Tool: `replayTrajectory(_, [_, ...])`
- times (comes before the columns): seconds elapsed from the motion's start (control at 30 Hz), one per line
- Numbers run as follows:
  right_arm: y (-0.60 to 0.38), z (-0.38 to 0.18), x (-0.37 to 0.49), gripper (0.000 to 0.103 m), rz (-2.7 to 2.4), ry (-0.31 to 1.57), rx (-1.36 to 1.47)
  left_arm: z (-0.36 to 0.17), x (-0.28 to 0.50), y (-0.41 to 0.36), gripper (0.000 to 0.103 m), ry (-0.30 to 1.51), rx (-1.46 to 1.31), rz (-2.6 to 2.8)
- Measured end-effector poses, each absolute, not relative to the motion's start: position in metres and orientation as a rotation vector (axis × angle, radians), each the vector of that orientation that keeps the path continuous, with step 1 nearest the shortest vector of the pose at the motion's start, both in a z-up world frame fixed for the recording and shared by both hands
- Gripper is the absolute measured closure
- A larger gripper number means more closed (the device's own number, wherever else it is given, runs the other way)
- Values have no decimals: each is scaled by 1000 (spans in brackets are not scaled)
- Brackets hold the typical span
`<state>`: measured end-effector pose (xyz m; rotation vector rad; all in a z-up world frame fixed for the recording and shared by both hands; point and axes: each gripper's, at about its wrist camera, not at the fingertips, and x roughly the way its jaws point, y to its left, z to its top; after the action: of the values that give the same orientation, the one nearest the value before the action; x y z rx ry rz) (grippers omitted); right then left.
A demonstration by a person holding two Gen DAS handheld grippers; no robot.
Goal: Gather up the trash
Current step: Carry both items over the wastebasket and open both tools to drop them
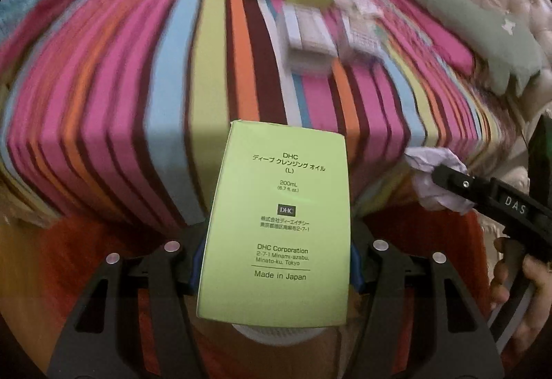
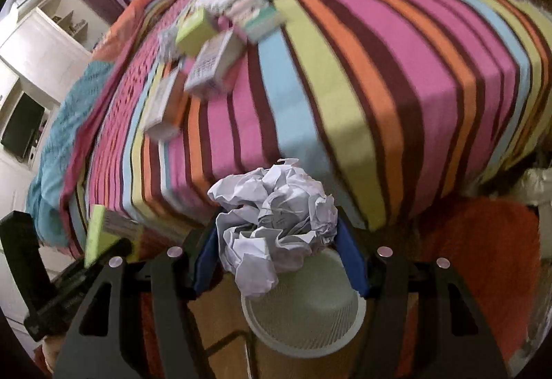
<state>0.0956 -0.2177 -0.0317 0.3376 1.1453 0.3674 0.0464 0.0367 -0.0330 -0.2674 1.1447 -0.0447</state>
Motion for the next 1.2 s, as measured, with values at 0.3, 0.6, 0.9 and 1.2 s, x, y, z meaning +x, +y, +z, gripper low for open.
replayTrajectory(0.3, [-201,-81,76,44,358,1321,310,-98,36,10,44,1353,-226,-75])
replayTrajectory(0.6, [-200,-139,79,44,284,1551,342,-152,47,23,44,1542,-328,20])
replayTrajectory(0.9, [-192,-182,81,44,240,1687,380,-191,50,25,44,1681,-401,45])
replayTrajectory(1.2, [-189,-225,82,44,182,1801,421,-243,45,16,43,1794,-453,106])
